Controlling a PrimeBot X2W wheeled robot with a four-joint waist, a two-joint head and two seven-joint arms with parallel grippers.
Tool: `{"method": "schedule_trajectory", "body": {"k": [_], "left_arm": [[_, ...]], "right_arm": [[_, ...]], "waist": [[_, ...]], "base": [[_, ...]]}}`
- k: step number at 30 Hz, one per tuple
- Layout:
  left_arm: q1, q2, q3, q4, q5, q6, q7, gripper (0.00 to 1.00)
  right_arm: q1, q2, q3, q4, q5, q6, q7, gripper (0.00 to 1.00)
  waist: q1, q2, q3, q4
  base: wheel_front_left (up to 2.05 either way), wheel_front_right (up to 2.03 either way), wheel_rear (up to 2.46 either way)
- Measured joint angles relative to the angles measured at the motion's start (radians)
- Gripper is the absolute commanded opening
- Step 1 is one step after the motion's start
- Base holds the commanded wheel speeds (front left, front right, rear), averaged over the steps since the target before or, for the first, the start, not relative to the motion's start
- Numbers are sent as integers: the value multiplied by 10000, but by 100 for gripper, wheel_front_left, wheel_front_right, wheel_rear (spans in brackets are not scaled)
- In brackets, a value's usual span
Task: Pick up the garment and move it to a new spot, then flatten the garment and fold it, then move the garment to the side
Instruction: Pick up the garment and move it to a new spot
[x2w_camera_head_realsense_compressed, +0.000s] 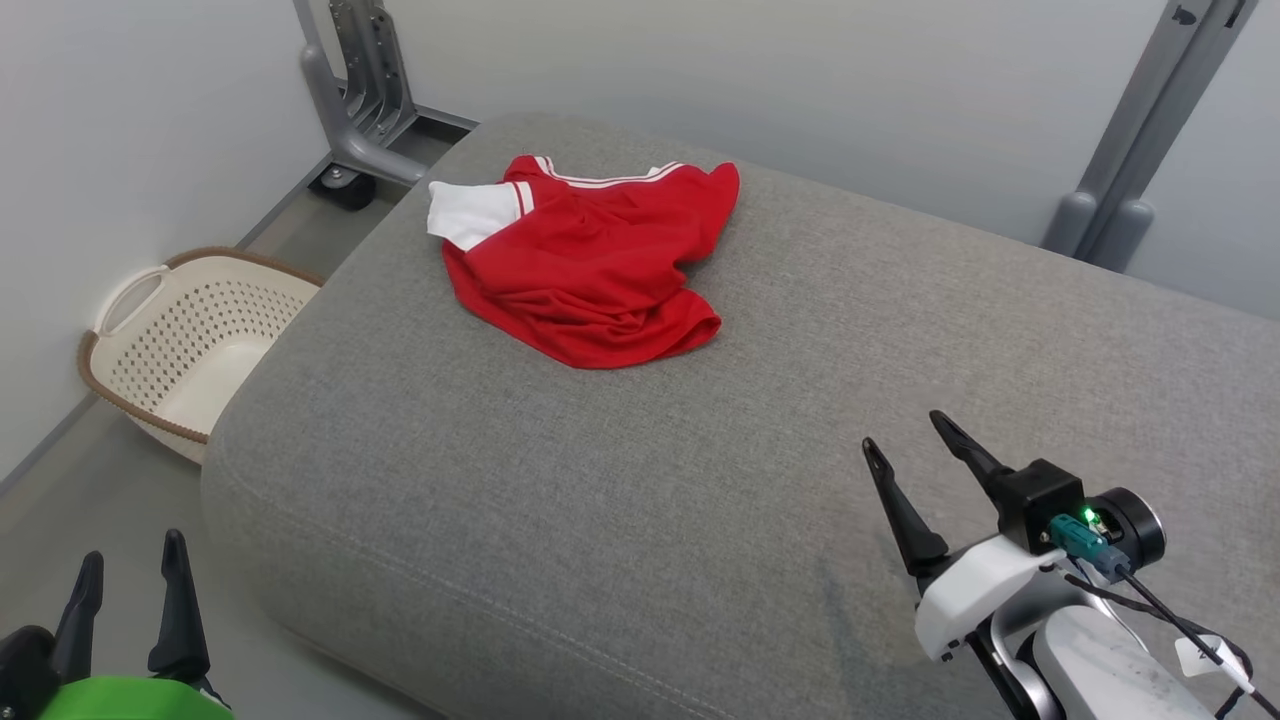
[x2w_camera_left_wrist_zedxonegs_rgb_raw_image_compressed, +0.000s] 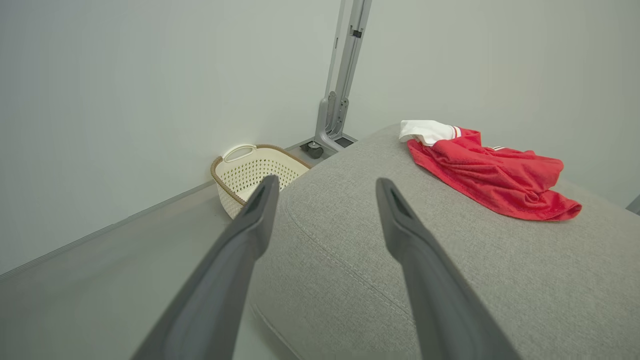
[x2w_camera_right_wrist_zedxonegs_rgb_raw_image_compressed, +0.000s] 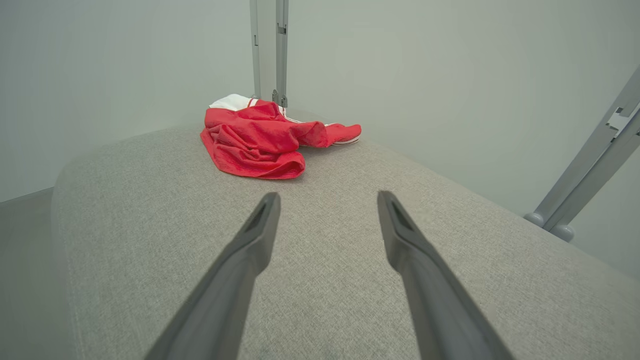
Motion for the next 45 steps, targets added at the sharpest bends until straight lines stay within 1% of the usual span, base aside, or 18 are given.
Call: {"method": "schedule_trajectory", "body": {"k": [3, 7, 8, 11, 13, 14, 16, 19, 20, 22, 23, 28, 30, 32, 34, 38, 45], "left_arm": [[118, -71, 75, -10, 13, 0, 0, 100], [165, -82, -84, -46, 42, -4, 0, 100], [164, -82, -127, -79, 42, -21, 0, 100], [126, -178, -217, -142, -274, -242, 2, 100], [-58, -174, -470, -102, -330, -418, 161, 100], [-254, -186, -531, -48, -403, -520, 303, 100], [-802, -125, -779, 82, -424, -692, 612, 100], [-1652, -138, -803, 201, -550, -834, 993, 100], [-1946, -150, -794, 293, -625, -888, 1135, 100], [-2489, -153, -815, 539, -924, -894, 1453, 100], [-2759, -148, -838, 713, -934, -928, 1613, 100], [-3928, -142, -815, 1653, -1212, -982, 2447, 100], [-4337, -146, -759, 1965, -1463, -1035, 2702, 100], [-4741, -268, -619, 2249, -2011, -1152, 3014, 100], [-5124, -451, -441, 2510, -2380, -1189, 3141, 100], [-5832, -428, -199, 3026, -2489, -1235, 3342, 100], [-7046, -466, 84, 3728, -3018, -1338, 3722, 100]], "right_arm": [[-6, 100, -27, 90, 0, -12, 0, 100], [-5, 130, -188, 82, 0, -75, 0, 100], [-5, 127, -222, 61, 0, -150, 0, 100], [-7, 105, -334, -134, -4, -245, 8, 100], [-17, 81, -435, -309, -33, -337, 90, 100], [-19, 61, -504, -385, -42, -405, 102, 100], [-31, -27, -600, -522, -140, -420, 138, 100], [-68, -136, -600, -719, -318, -445, 309, 100], [-74, -146, -602, -782, -353, -510, 382, 100], [-76, -190, -614, -936, -422, -529, 495, 100], [-82, -224, -616, -1024, -462, -583, 552, 100], [-278, -468, -652, -1636, -752, -596, 834, 100], [-404, -520, -621, -1908, -976, -598, 965, 100], [-537, -529, -570, -2188, -1095, -598, 1103, 100], [-693, -541, -520, -2495, -1214, -600, 1252, 100], [-1044, -715, -491, -3076, -1553, -671, 1498, 100], [-1514, -993, -639, -3883, -1839, -673, 1914, 100]], "waist": [[0, 0, 28, 156], [0, 0, 69, 201], [0, 0, 102, 199], [0, 0, 268, 192], [0, 0, 434, 187], [0, 0, 530, 183], [0, 0, 741, 175], [0, 0, 1084, 140], [0, 0, 1204, 118], [0, 0, 1442, 58], [0, 0, 1565, 20], [1, 0, 2169, -237], [1, 0, 2412, -371], [1, 0, 2654, -523], [1, 0, 2898, -685], [1, 0, 3394, -1019], [1, 0, 4333, -1548]], "base": [[0, 0, 0], [0, 0, 0], [0, 0, 0], [0, 0, 0], [0, 0, 0], [0, 0, 0], [0, 0, 0], [0, 0, 0], [0, 0, 0], [0, 0, 0], [0, 0, 0], [0, 0, 0], [0, 0, 0], [0, 0, 0], [0, 0, 0], [0, 0, 0], [0, 0, 0]]}}
